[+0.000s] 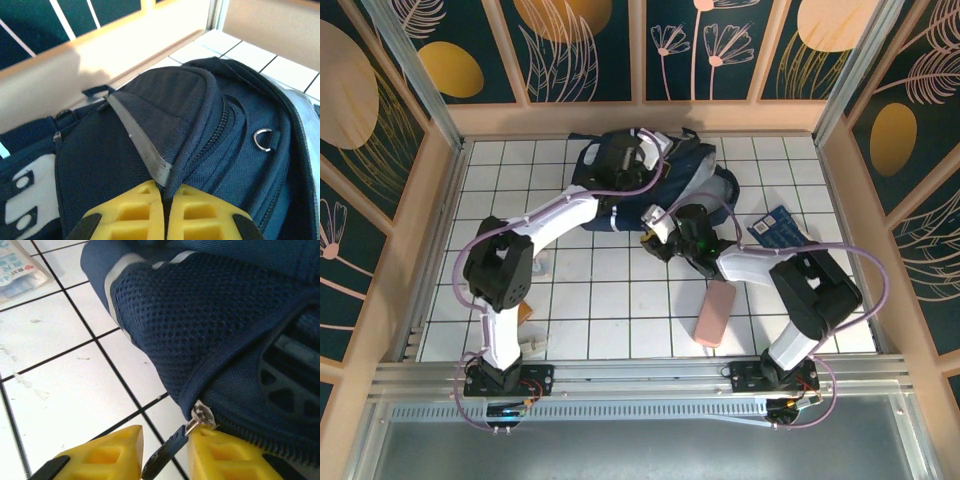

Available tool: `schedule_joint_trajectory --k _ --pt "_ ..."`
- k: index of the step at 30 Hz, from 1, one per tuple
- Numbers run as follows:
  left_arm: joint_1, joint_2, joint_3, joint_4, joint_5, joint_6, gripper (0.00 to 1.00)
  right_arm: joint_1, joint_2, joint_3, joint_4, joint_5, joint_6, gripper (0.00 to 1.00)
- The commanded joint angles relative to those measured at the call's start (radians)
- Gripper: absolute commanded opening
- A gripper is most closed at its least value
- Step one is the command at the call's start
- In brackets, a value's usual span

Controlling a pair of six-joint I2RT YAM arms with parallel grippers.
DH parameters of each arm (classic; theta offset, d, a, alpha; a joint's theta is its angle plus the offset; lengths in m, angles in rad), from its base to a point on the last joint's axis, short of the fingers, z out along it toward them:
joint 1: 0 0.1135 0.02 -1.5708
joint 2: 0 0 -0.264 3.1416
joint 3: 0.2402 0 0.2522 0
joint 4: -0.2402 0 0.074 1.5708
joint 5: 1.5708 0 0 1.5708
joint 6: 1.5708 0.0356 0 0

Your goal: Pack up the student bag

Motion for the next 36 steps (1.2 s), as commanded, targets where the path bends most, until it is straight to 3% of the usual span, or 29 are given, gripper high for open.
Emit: schedule_joint_trajectory --k 1,4,7,8,10,13,16,19,20,23,25,27,29,31,36 --pt "0.037 -0.110 -0.040 0.203 0.131 0.054 0.00 0.013 -0.154 -0.076 0.050 -0.023 0.055 0.35" --pt "0.041 -0.127 -0.090 0.193 0.152 0.195 0.00 0.016 -0.280 -0.141 0.054 0.029 0.181 0.44" --pt "0.043 -0.137 -0.150 0.239 0.193 0.279 0.00 0.044 -0.402 -0.195 0.047 0.174 0.392 0.57" --pt "0.043 -0.140 -0.167 0.259 0.195 0.282 0.00 0.055 -0.445 -0.210 0.041 0.219 0.462 0.65" --pt "0.045 -0.140 -0.175 0.258 0.220 0.309 0.00 0.065 -0.523 -0.217 -0.011 0.345 0.603 0.99" --pt "0.045 -0.129 -0.148 0.212 0.291 0.368 0.00 0.041 -0.605 -0.141 -0.238 0.578 0.791 0.99" --pt "0.045 -0.120 -0.128 0.181 0.351 0.425 0.00 -0.027 -0.639 -0.039 -0.414 0.598 0.796 0.99" --pt "0.045 -0.113 -0.116 0.125 0.427 0.521 0.00 -0.101 -0.635 0.066 -0.602 0.610 0.949 0.99" --pt "0.045 -0.113 -0.117 0.098 0.460 0.567 0.00 -0.156 -0.625 0.100 -0.634 0.555 0.969 0.99" --pt "0.046 -0.123 -0.129 0.024 0.537 0.694 0.00 -0.382 -0.550 0.223 -0.734 0.233 0.953 0.99" --pt "0.045 -0.135 -0.139 -0.016 0.572 0.757 0.00 -0.519 -0.468 0.310 -0.830 0.042 0.915 0.88" --pt "0.045 -0.146 -0.161 -0.018 0.577 0.773 0.00 -0.612 -0.372 0.409 -0.952 -0.047 0.867 0.74" --pt "0.045 -0.155 -0.186 -0.024 0.579 0.804 0.00 -0.648 -0.282 0.483 -1.057 -0.061 0.834 0.69" --pt "0.045 -0.164 -0.207 -0.028 0.582 0.830 0.00 -0.647 -0.224 0.532 -1.119 -0.086 0.813 0.70" --pt "0.043 -0.178 -0.240 -0.075 0.551 0.900 0.00 -0.630 -0.165 0.553 -1.135 -0.217 1.029 0.71"
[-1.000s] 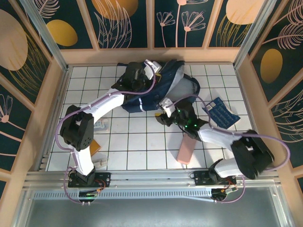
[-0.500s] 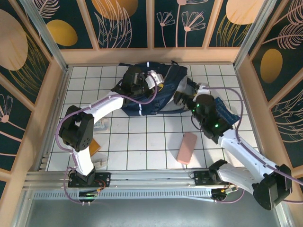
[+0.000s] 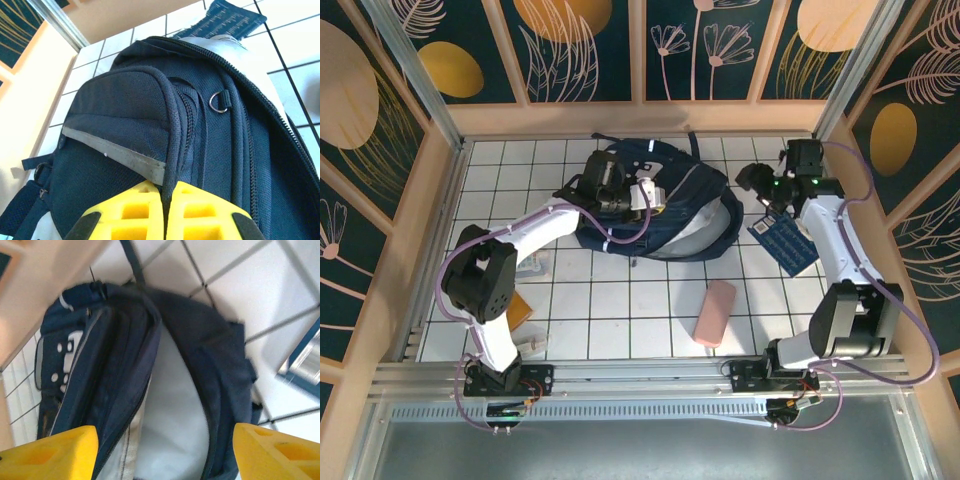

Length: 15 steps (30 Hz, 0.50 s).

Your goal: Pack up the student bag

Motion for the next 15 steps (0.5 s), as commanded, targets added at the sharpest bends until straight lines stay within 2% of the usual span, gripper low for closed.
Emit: schedule_joint_trajectory --k 1,6,9,11,15 --pt "-0.005 -0.061 -0.014 -0.011 0.055 0.122 0.00 0.018 -0.008 -0.002 -0.058 -0.177 0.186 0.70" --pt "-0.006 -0.099 -0.056 -0.050 0.002 0.188 0.00 0.074 -0.024 -0.107 0.107 -0.238 0.484 0.65" --pt "-0.017 -0.147 -0.091 -0.044 -0.039 0.213 0.00 0.103 0.038 -0.076 0.161 -0.295 0.569 0.64" --pt "-0.022 -0.165 -0.101 -0.024 -0.063 0.190 0.00 0.127 0.079 -0.064 0.156 -0.314 0.647 0.64" --pt "-0.024 -0.189 -0.150 0.088 -0.071 0.107 0.00 0.166 0.076 -0.118 0.159 -0.261 0.777 0.62"
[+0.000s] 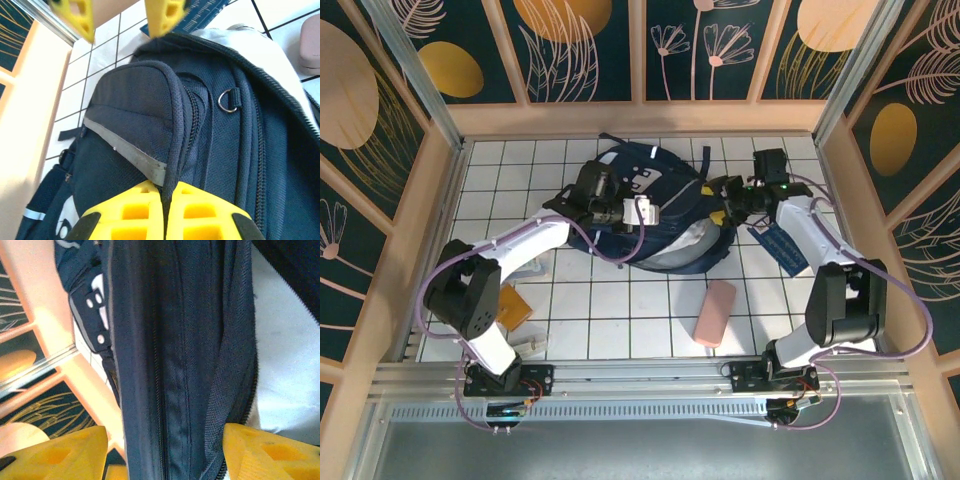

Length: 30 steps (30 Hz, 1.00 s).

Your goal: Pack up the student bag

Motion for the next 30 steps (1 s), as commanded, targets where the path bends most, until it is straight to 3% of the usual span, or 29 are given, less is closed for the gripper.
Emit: schedule_joint_trajectory --k 1,5,15,23,26,29,30 --pt "-0.006 -0.055 -0.041 0.177 0.008 -0.056 0.00 0.018 -0.015 -0.025 -0.004 0.025 0.166 0.62" --pt "-0.008 -0.041 -0.064 0.237 -0.010 -0.087 0.00 0.008 -0.079 -0.054 -0.089 0.178 0.158 0.61" --pt "-0.019 -0.026 -0.037 0.165 -0.040 -0.011 0.00 0.022 -0.075 -0.141 -0.021 0.156 0.179 0.60" --pt "-0.023 -0.024 -0.014 0.158 -0.033 -0.034 0.00 -0.011 -0.017 -0.096 0.001 0.185 0.171 0.44" --pt "-0.024 -0.018 -0.004 0.153 -0.018 -0.031 0.00 -0.009 -0.014 -0.105 0.025 0.177 0.187 0.29" --pt "-0.024 -0.002 0.024 0.165 -0.093 -0.099 0.00 -0.010 -0.014 -0.103 0.035 0.183 0.193 0.04" --pt "-0.022 0.001 0.037 0.163 -0.116 -0.116 0.00 -0.011 -0.020 -0.102 0.033 0.189 0.199 0.00"
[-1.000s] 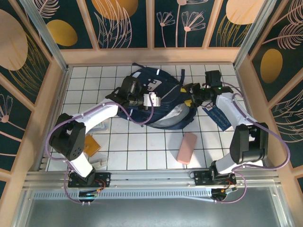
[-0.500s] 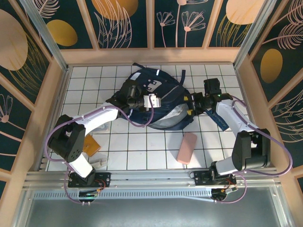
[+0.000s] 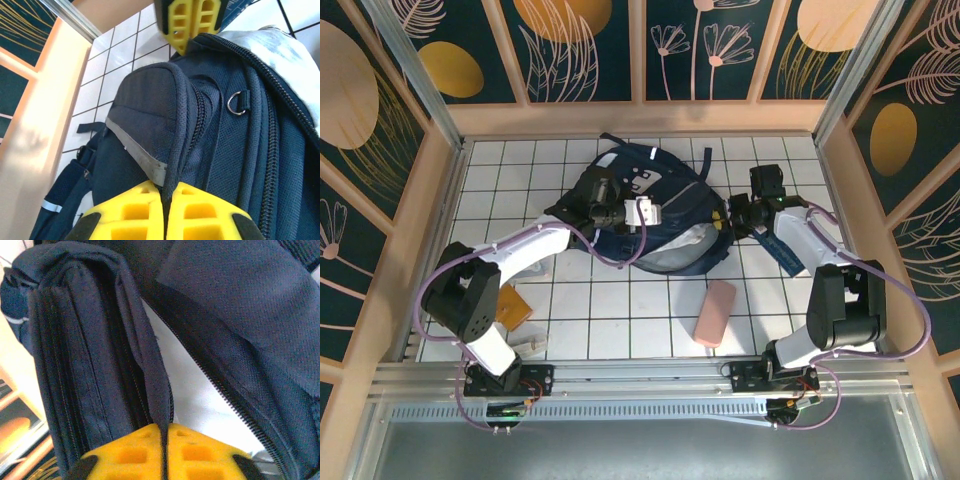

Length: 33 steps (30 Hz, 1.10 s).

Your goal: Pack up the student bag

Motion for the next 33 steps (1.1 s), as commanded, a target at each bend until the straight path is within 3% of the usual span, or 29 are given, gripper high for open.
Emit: schedule_joint_trajectory --k 1,7,13,16,20,25,30,33 --pt "0.002 0.008 0.079 0.065 -0.047 -0.072 0.00 -0.005 -0.008 0.025 0.008 0.036 0.023 0.00" --pt "0.068 0.004 0.100 0.086 0.032 -0.176 0.00 -0.005 -0.110 0.090 0.011 0.143 -0.052 0.00" --pt "0.112 0.028 0.073 0.054 0.048 -0.209 0.00 0.019 -0.178 0.069 0.228 0.073 -0.219 0.00" --pt "0.164 0.091 0.064 0.105 0.045 -0.340 0.00 0.020 -0.209 0.021 0.340 0.015 -0.242 0.00" --pt "0.266 0.122 0.053 0.208 0.112 -0.517 0.00 0.042 -0.236 0.034 0.360 -0.042 -0.340 0.00" --pt "0.275 0.193 0.179 0.007 0.113 -0.466 0.00 0.058 -0.243 0.068 0.425 -0.166 -0.448 0.00" --pt "0.279 0.221 0.199 -0.006 0.161 -0.482 0.00 0.097 -0.269 0.022 0.661 -0.345 -0.545 0.00" --pt "0.322 0.255 0.230 -0.079 0.192 -0.452 0.00 0.088 -0.264 0.048 0.661 -0.463 -0.644 0.00"
